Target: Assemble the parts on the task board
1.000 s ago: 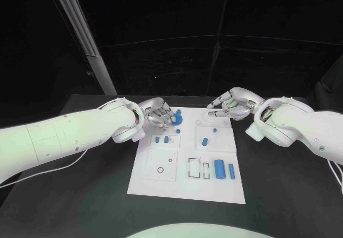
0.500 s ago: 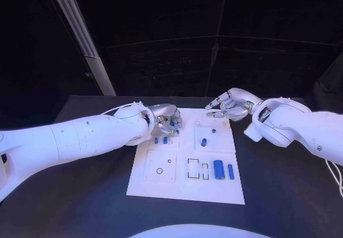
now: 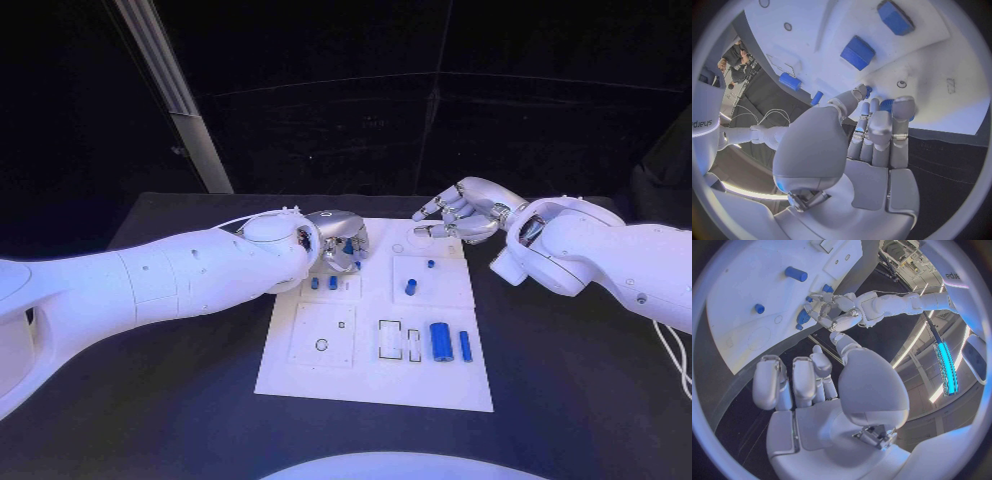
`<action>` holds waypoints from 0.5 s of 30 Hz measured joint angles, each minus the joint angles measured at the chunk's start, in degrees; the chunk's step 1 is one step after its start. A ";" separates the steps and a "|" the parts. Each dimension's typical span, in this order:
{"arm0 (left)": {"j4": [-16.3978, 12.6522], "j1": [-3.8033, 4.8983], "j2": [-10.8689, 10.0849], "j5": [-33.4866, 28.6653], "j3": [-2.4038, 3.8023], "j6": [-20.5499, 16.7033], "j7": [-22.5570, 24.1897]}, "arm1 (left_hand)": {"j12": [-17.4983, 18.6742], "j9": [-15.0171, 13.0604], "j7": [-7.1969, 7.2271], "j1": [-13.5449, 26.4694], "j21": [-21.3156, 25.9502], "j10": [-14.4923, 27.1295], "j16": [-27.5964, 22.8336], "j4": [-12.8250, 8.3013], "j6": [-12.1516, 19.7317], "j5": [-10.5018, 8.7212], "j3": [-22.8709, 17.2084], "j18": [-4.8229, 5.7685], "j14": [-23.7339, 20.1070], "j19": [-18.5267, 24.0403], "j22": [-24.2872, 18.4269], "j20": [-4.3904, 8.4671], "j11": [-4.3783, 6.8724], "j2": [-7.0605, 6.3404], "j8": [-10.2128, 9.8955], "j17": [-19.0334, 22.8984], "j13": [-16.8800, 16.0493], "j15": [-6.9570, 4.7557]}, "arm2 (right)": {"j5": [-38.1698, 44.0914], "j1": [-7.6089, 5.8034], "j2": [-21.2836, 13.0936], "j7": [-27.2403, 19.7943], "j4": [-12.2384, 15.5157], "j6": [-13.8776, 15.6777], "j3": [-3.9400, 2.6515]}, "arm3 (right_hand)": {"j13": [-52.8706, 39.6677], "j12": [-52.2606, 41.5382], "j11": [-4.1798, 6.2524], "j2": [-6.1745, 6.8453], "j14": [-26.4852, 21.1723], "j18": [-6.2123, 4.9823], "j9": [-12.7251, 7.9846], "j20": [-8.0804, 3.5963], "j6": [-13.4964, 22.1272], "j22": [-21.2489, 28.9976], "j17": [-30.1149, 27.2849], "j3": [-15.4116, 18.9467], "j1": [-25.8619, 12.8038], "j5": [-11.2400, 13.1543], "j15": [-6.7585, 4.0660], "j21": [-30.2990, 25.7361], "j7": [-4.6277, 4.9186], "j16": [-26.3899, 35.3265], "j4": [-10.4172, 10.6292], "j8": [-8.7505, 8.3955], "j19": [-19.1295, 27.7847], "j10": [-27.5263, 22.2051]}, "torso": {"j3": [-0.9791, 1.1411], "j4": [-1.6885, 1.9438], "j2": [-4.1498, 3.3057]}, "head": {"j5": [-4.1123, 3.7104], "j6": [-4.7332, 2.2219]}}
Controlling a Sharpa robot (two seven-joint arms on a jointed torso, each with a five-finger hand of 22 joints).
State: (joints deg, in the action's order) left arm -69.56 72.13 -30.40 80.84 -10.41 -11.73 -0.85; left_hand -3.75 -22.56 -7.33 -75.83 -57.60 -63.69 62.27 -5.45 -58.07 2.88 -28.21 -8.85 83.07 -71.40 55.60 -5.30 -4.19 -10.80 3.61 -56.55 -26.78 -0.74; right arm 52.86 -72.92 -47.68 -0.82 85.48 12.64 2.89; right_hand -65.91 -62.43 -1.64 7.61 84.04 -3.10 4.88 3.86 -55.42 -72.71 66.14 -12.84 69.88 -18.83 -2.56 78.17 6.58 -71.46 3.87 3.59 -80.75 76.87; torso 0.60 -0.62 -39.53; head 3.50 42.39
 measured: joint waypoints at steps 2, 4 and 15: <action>0.08 0.00 0.17 0.31 0.00 0.01 -0.11 | -0.02 0.18 0.06 0.03 -0.74 0.00 0.64 0.00 -0.52 0.00 0.00 0.00 0.39 -0.33 0.72 -0.14 0.00 0.04 0.00 -0.56 0.32 0.02 | 0.00 0.00 0.02 0.00 -0.01 0.00 0.00 | 0.00 0.00 0.00 0.00 0.00 0.00 0.00 0.00 0.00 0.00 0.00 0.00 0.00 0.00 0.00 0.00 0.00 0.00 0.00 0.00 0.00 0.00 | 0.01 0.00 0.00 | -0.05 0.00; 0.13 0.00 0.37 0.57 0.00 0.11 -0.23 | -0.26 0.33 0.17 0.03 -1.45 0.00 1.24 0.00 -0.63 0.00 0.00 0.00 0.51 -0.68 1.40 0.07 0.00 0.04 0.00 -1.14 0.56 -0.09 | 0.00 0.00 0.07 -0.01 -0.03 0.00 0.00 | 0.00 0.00 0.00 0.00 0.00 -0.01 0.00 0.00 0.00 0.00 0.00 0.00 0.00 0.00 0.00 0.00 0.00 0.00 0.00 0.00 0.00 0.00 | 0.03 0.00 0.00 | -0.10 0.03; 0.46 0.10 0.83 1.24 0.09 2.55 -1.39 | -0.69 1.09 0.16 0.15 -3.65 -0.63 3.57 -0.17 -2.09 0.00 -0.17 0.87 0.59 -1.65 3.81 0.00 0.19 0.69 0.21 -3.41 1.60 -0.18 | 0.00 0.00 0.16 -0.01 -0.05 -0.02 0.00 | 0.00 0.00 0.00 0.00 0.00 -0.01 0.00 0.00 0.00 0.00 0.00 0.00 0.00 0.00 0.00 0.00 0.00 0.00 0.00 0.00 0.00 0.00 | 0.04 0.03 0.04 | -0.09 0.12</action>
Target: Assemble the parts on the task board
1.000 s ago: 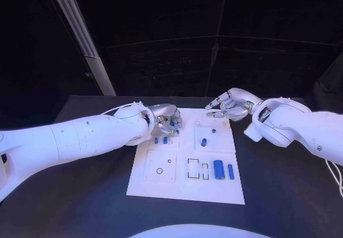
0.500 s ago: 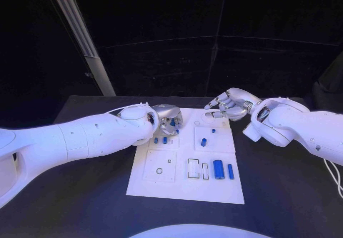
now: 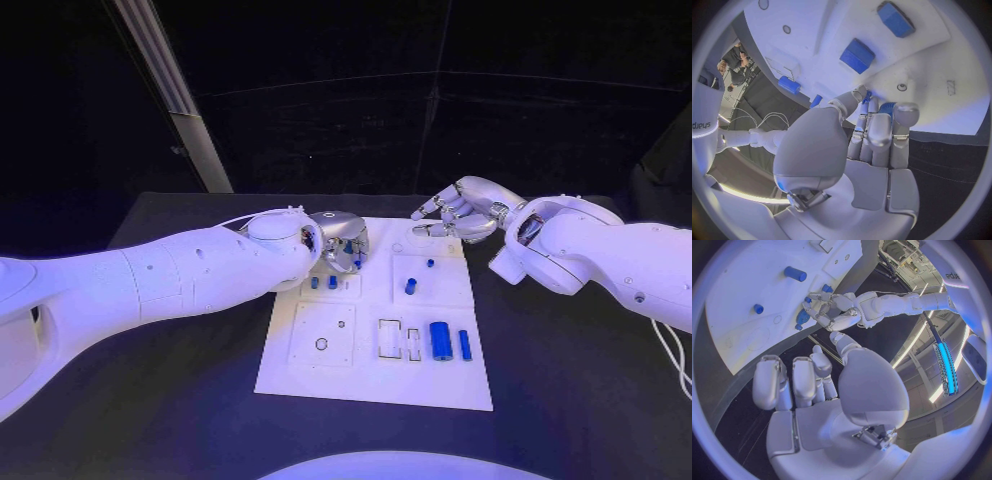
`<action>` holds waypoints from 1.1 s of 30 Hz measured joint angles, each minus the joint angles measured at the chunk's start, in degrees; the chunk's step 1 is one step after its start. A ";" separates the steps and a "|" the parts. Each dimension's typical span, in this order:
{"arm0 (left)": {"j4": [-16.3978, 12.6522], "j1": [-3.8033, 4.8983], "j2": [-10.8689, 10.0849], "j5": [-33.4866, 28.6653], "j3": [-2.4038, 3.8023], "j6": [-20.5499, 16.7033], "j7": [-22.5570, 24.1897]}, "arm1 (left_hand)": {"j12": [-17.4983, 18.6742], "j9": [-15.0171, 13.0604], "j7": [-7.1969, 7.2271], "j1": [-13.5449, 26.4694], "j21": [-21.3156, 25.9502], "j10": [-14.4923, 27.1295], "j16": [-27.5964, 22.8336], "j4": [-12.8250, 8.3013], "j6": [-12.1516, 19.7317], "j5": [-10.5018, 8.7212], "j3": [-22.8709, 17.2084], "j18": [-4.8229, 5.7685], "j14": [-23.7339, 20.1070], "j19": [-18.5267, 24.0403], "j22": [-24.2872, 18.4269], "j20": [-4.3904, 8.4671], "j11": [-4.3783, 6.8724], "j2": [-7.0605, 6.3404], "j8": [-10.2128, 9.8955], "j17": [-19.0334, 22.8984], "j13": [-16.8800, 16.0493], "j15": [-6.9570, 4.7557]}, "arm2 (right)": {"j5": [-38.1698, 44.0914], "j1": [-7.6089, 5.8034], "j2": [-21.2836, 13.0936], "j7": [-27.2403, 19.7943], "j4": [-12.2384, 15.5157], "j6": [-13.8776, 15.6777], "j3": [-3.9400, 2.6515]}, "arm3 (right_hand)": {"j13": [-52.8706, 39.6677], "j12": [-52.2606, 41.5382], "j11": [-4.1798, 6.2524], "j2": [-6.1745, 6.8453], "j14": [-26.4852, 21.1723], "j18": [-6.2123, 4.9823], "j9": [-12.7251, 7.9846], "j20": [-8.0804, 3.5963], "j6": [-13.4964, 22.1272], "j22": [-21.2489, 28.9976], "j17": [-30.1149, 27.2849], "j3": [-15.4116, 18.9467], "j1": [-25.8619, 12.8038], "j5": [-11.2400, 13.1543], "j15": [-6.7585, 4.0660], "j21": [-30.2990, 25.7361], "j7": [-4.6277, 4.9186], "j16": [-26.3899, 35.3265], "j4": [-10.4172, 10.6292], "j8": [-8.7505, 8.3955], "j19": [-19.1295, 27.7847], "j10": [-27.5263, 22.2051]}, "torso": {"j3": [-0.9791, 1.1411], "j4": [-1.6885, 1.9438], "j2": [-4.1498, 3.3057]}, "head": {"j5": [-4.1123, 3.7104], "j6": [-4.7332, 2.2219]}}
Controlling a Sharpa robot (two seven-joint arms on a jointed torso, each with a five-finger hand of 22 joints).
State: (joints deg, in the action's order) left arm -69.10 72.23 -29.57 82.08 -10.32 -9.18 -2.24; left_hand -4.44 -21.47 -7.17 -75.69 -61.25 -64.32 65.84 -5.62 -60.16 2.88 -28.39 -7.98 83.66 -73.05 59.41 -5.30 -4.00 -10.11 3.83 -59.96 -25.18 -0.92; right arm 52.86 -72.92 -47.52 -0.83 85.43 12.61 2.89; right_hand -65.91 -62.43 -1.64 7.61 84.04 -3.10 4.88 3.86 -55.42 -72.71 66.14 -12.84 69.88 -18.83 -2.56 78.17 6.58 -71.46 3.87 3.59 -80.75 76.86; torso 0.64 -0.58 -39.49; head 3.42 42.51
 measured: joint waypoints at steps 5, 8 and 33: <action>-0.04 0.15 0.14 0.09 0.08 1.08 -0.57 | -0.65 0.46 0.03 -0.50 -1.42 -0.64 1.20 -0.10 -0.77 0.00 -0.10 0.00 0.00 -0.75 1.35 0.10 0.19 0.82 0.00 -1.03 0.40 0.00 | 0.00 0.00 0.06 0.00 -0.02 -0.01 0.00 | 0.00 0.00 0.00 0.00 0.00 0.00 0.00 0.00 0.00 0.00 0.08 -0.14 0.00 0.00 0.00 0.00 0.00 0.00 -0.14 0.00 0.00 0.00 | 0.00 0.04 0.00 | -0.04 0.07; -0.05 0.20 0.19 0.15 0.14 1.55 -0.97 | -0.97 0.79 -0.09 -1.51 -2.49 -1.31 1.73 -0.50 -1.27 0.00 -0.82 0.00 0.00 -1.08 2.42 0.29 0.33 1.83 0.00 -1.61 0.83 0.00 | 0.00 0.00 0.08 0.00 -0.03 -0.01 0.00 | 0.00 0.00 0.00 0.00 0.00 0.00 0.00 0.00 0.00 0.00 0.08 -0.14 0.00 0.00 0.00 0.00 0.00 0.00 -0.14 0.00 0.00 0.00 | -0.01 0.04 0.00 | -0.09 0.13; -2.04 -0.12 -1.58 0.42 0.06 -0.73 -0.45 | -2.59 2.95 0.12 -2.48 -6.77 -3.80 2.67 -1.99 -4.74 -0.15 -1.03 0.85 0.21 -2.74 7.25 0.52 1.10 5.22 0.42 -0.69 3.54 -0.22 | 0.00 0.00 0.08 0.00 -0.03 0.00 0.00 | -0.05 0.00 0.00 0.00 0.00 0.00 0.00 0.00 0.00 0.00 0.13 -0.14 0.00 0.00 0.00 0.00 0.00 0.00 -0.14 0.00 0.00 0.00 | -0.04 0.04 0.07 | -0.25 -0.20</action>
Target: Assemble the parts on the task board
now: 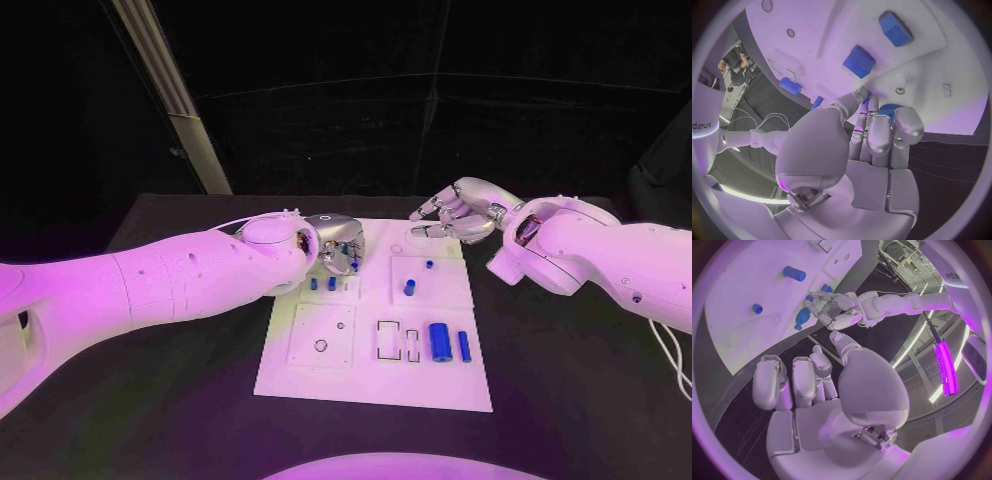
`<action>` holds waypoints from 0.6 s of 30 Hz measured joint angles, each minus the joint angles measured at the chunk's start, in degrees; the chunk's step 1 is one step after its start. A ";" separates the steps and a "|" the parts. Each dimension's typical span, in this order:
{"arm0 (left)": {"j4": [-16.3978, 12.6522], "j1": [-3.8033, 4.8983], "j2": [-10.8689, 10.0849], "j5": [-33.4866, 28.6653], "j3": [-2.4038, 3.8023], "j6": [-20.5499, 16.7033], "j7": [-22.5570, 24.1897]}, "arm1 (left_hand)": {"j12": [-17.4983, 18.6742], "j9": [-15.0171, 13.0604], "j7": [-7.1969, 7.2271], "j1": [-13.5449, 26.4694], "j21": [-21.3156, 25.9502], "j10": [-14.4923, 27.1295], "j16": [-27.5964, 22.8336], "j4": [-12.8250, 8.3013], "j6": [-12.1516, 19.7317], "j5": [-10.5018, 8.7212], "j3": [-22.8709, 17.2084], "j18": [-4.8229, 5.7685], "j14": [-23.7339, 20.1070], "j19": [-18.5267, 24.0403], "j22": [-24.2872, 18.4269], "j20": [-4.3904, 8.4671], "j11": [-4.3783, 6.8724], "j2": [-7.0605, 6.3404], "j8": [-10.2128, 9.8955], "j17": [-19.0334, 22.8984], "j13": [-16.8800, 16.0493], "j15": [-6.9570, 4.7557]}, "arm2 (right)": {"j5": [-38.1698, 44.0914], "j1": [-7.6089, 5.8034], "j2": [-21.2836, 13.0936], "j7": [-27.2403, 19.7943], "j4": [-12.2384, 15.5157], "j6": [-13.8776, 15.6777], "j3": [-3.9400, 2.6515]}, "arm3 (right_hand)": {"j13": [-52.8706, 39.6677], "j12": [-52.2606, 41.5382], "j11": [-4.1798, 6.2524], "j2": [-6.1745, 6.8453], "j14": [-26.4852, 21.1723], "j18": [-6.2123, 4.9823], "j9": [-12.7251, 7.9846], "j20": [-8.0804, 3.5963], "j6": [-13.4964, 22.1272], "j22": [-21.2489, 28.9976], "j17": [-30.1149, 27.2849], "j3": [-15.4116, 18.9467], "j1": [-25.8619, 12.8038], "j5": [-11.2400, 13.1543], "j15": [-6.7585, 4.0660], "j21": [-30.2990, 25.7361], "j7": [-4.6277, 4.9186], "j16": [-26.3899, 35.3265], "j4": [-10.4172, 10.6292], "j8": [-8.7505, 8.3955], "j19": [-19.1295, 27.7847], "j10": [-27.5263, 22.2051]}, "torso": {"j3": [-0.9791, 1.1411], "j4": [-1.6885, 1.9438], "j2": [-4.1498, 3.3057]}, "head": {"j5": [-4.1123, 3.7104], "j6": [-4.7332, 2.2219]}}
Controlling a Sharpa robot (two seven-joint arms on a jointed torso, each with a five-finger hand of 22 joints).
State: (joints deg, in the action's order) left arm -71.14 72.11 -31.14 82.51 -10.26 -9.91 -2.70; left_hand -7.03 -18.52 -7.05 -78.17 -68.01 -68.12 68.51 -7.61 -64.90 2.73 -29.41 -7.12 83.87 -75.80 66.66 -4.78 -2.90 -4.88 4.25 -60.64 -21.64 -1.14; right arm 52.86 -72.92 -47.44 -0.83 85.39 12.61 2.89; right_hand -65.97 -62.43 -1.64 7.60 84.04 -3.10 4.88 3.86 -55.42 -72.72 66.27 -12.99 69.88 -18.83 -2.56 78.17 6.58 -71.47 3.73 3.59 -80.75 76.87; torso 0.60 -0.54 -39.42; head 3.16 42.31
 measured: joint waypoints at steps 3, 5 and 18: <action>-1.13 -0.01 -0.96 -0.13 0.30 -0.78 0.21 | 0.00 0.14 0.00 0.00 -0.20 -0.06 0.00 0.00 0.00 0.00 0.00 0.00 0.00 0.00 0.05 0.00 -0.06 0.00 -0.26 0.13 0.22 0.00 | 0.00 0.00 -0.02 0.00 -0.05 0.00 0.00 | 0.00 0.00 0.00 0.00 0.00 0.00 0.00 0.00 0.00 0.00 0.00 0.00 0.00 0.00 0.00 0.00 0.00 0.00 0.00 0.00 0.00 0.00 | 0.00 0.00 0.01 | -0.02 -0.11; -1.81 -0.01 -1.50 -0.23 0.62 -1.18 0.31 | 0.00 0.16 0.00 0.00 -0.20 -0.06 0.00 0.00 0.00 0.00 0.00 -0.01 0.00 0.00 0.05 0.00 -0.07 0.00 -0.27 0.22 0.29 0.00 | 0.00 0.00 -0.03 -0.01 -0.07 0.00 0.00 | 0.00 0.00 0.00 0.00 0.00 0.00 0.00 0.00 0.00 0.00 0.00 0.00 0.00 0.00 0.00 0.00 0.00 0.00 0.00 0.00 0.00 0.00 | 0.00 0.02 0.01 | -0.02 -0.20; -5.29 0.04 -6.22 -1.04 2.08 -2.00 -0.05 | 0.00 0.43 0.00 0.00 -0.20 -0.06 0.00 -0.16 0.01 -0.02 0.16 0.00 0.00 0.00 0.06 0.00 -0.08 -0.01 -0.31 0.43 0.55 0.00 | 0.00 0.00 -0.05 -0.03 -0.30 0.00 0.00 | 0.01 0.00 0.00 0.00 0.00 -0.01 0.00 0.00 0.00 0.00 -0.01 0.00 0.00 0.00 0.00 0.00 0.00 0.00 0.00 0.00 0.00 0.00 | 0.01 0.08 0.01 | 0.25 -0.51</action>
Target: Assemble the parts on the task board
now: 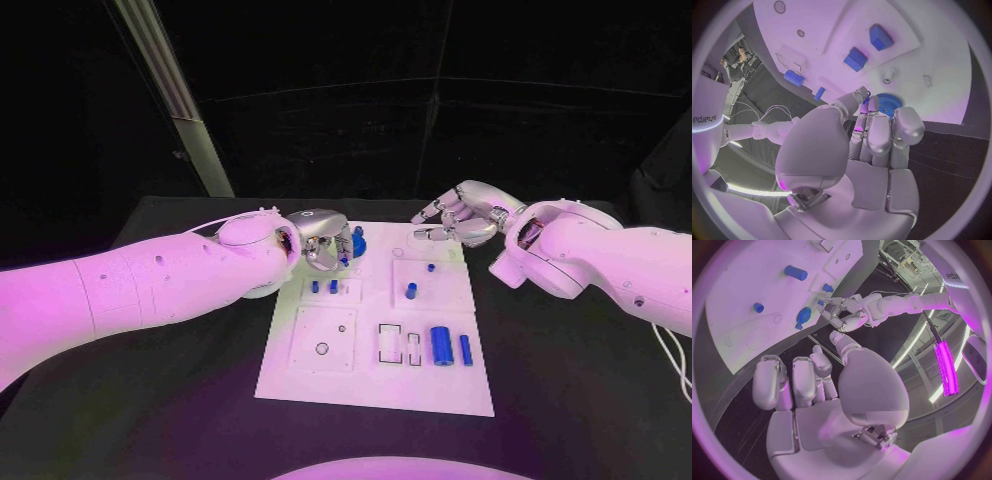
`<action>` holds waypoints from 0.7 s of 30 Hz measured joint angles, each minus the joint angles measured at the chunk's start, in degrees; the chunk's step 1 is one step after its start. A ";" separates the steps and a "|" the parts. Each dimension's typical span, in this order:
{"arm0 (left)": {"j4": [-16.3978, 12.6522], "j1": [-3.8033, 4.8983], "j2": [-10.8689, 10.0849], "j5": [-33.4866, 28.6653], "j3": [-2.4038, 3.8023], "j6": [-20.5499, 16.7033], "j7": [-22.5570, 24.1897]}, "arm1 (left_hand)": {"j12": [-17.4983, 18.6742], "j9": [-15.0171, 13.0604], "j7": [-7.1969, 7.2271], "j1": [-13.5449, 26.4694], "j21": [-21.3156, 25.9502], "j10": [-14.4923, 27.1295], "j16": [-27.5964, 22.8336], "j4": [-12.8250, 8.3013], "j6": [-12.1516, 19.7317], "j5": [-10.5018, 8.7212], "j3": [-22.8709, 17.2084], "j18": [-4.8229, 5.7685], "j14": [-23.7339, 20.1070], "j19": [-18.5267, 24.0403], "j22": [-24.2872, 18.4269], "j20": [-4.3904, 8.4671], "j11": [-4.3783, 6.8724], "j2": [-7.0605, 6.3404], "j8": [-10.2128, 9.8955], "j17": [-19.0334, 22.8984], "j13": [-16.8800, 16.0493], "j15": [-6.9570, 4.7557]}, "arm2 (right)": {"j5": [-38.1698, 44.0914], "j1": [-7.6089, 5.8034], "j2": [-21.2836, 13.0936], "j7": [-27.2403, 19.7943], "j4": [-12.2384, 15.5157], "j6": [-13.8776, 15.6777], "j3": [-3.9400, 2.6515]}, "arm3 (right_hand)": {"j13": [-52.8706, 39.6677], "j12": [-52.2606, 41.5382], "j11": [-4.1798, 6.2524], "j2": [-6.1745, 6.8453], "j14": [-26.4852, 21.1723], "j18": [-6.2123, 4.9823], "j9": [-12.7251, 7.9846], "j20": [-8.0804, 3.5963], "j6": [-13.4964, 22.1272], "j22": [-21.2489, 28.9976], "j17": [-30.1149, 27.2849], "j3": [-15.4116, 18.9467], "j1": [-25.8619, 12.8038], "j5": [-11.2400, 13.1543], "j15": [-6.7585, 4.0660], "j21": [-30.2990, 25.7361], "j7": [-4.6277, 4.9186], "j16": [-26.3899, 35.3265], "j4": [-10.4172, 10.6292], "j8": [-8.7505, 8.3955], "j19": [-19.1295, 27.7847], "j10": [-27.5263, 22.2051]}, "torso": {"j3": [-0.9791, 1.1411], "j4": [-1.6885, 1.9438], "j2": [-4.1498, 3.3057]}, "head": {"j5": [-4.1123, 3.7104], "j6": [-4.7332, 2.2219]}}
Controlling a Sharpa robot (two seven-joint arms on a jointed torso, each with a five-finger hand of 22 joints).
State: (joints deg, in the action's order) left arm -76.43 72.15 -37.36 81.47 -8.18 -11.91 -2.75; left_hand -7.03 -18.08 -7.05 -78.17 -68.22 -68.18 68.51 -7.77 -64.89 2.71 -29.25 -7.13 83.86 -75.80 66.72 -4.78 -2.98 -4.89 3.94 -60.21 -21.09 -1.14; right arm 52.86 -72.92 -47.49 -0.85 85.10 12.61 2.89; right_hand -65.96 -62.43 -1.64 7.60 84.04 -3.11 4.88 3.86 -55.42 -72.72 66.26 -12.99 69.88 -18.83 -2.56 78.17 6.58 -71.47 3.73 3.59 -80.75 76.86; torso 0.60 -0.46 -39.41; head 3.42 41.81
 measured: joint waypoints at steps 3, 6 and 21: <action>-0.46 0.00 -1.05 -0.17 0.08 0.00 -0.20 | 0.00 0.00 0.00 0.00 0.00 0.00 0.00 0.00 0.00 -0.01 0.00 0.00 0.00 0.00 0.11 0.00 0.00 0.00 -0.01 0.09 0.11 0.00 | 0.00 0.00 -0.04 0.00 -0.05 0.00 0.00 | 0.00 0.00 0.00 0.00 0.00 0.00 0.00 0.00 0.00 0.00 0.00 0.00 0.00 0.00 0.00 0.00 0.00 0.00 0.00 0.00 0.00 0.00 | 0.01 0.00 0.00 | 0.00 -0.08; -0.67 0.00 -1.85 -0.29 0.20 -0.02 -0.38 | 0.00 0.00 0.00 0.00 0.00 0.00 0.00 0.00 0.00 -0.01 0.00 0.00 0.00 0.00 0.11 0.00 0.00 -0.01 -0.02 0.09 0.17 0.00 | 0.00 0.00 -0.04 0.00 -0.10 0.00 0.00 | 0.00 0.00 0.00 0.00 0.00 0.01 0.00 0.00 0.00 0.00 0.00 0.00 0.00 0.00 0.00 0.00 0.00 0.00 0.00 0.00 0.00 0.00 | 0.00 0.00 -0.02 | 0.00 -0.15; -0.96 -0.01 -3.37 -0.59 0.50 0.52 -1.33 | 0.00 0.23 0.00 0.01 0.00 0.00 0.00 -0.15 0.01 -0.05 0.16 0.00 0.00 0.00 0.23 0.00 -0.02 -0.03 -0.17 0.22 0.49 0.00 | 0.00 0.00 -0.04 0.00 -0.29 -0.01 0.00 | 0.00 0.00 0.00 0.00 0.00 0.00 0.00 0.00 0.00 0.00 -0.01 0.00 0.00 0.00 0.00 0.00 0.00 0.00 0.00 0.00 0.00 0.00 | 0.03 -0.12 -0.10 | 0.02 0.04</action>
State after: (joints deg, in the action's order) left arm -77.39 72.14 -40.73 80.88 -7.68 -11.39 -4.08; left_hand -7.03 -17.85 -7.05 -78.16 -68.22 -68.17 68.51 -7.91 -64.88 2.66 -29.09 -7.13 83.86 -75.80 66.95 -4.78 -2.99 -4.92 3.77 -59.99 -20.61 -1.14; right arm 52.86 -72.92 -47.53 -0.85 84.81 12.60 2.89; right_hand -65.96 -62.43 -1.64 7.60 84.04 -3.10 4.88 3.86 -55.42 -72.72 66.25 -12.99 69.88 -18.83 -2.56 78.17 6.58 -71.47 3.73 3.59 -80.75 76.87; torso 0.64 -0.58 -39.51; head 3.44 41.85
